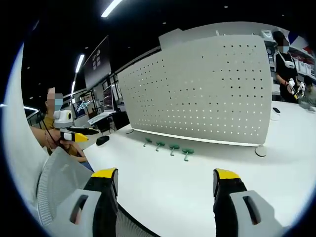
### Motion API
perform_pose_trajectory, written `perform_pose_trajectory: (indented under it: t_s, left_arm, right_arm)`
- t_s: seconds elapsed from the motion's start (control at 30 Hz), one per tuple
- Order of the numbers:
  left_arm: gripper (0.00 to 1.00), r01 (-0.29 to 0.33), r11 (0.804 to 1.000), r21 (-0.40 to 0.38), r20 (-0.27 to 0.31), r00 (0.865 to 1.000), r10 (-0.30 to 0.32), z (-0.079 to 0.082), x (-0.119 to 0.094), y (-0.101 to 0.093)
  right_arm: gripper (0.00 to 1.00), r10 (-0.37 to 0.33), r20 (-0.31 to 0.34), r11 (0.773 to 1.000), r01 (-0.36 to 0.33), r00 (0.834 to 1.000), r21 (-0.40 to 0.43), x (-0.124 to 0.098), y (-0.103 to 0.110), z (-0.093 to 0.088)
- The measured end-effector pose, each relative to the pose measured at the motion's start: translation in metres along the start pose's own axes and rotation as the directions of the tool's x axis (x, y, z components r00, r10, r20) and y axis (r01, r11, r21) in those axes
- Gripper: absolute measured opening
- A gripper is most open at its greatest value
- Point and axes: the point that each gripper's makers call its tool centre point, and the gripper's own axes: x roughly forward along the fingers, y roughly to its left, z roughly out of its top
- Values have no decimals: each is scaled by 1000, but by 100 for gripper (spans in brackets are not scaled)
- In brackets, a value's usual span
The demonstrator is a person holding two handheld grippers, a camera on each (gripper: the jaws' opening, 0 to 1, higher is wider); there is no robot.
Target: Insert the hook assembly into the mounting plate slot until the hook locks in place.
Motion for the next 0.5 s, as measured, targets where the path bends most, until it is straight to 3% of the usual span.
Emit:
perform_pose_trajectory:
  t_s: [0.5]
  left_arm:
    - [85,2,1000,-5,-8,1000,-3,-4,1,1]
  right_arm:
    - [76,1,-8,1000,-1,1000,0,0,0,-1]
